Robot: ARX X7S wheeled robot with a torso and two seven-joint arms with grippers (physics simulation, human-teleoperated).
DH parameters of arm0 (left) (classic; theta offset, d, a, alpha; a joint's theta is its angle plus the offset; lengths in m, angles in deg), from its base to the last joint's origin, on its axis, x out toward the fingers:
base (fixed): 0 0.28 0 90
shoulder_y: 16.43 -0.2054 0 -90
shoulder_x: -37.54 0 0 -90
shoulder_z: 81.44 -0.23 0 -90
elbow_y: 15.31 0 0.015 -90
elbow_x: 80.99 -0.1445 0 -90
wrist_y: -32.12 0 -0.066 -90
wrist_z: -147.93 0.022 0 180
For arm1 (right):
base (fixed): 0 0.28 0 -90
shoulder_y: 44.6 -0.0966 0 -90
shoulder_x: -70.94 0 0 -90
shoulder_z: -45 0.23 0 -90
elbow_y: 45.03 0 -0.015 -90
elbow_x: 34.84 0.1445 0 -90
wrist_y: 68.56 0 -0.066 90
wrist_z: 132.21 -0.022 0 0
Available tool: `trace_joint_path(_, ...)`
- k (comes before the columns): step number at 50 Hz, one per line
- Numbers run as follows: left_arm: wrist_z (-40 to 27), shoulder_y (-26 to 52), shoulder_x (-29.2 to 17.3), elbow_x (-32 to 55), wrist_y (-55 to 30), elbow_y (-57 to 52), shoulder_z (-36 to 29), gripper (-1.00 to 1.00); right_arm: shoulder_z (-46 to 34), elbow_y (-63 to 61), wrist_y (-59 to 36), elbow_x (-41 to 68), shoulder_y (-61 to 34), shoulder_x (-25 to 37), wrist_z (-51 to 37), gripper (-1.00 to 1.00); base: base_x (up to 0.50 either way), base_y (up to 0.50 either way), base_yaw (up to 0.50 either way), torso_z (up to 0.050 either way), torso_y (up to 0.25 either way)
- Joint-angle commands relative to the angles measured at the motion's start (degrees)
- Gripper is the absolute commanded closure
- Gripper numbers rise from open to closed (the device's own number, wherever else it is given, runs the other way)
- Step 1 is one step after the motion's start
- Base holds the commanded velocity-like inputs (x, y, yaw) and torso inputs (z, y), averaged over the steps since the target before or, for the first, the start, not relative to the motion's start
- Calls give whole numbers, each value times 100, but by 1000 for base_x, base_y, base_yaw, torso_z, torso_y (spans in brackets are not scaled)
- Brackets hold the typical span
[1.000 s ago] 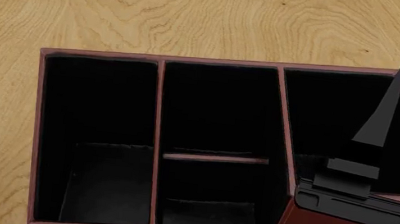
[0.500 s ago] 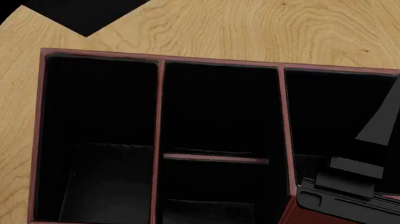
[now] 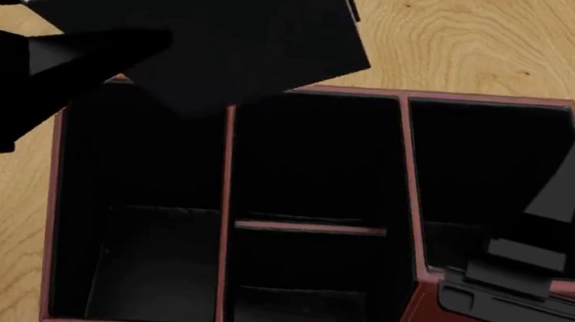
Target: Pick up the book and place it in the back compartment of the caddy.
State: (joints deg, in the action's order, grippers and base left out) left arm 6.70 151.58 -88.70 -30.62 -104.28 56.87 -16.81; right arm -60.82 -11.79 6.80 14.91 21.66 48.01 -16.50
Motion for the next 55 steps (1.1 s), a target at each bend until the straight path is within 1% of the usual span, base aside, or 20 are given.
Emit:
trace_joint_path(1,44,367,200,174,-264,-23,-230,100,69,0,182,-65,230,99,-43,-100,0,0,0,0,0)
trace_joint_path(12,314,487,317,142,-349,86,-532,100,115,-1,258,-65,312,163,-79,-100,0,0,0,1,2)
trace_joint_path(29,695,322,429,-89,-71,345,-878,100,91,33,317,-100,363,190,-90,-100,0,0,0,0,1)
trace_joint_path(55,855,-15,511,-219,171,457,-1150,100,83,82,468,-194,525,232,-102,-100,0,0,0,0,1)
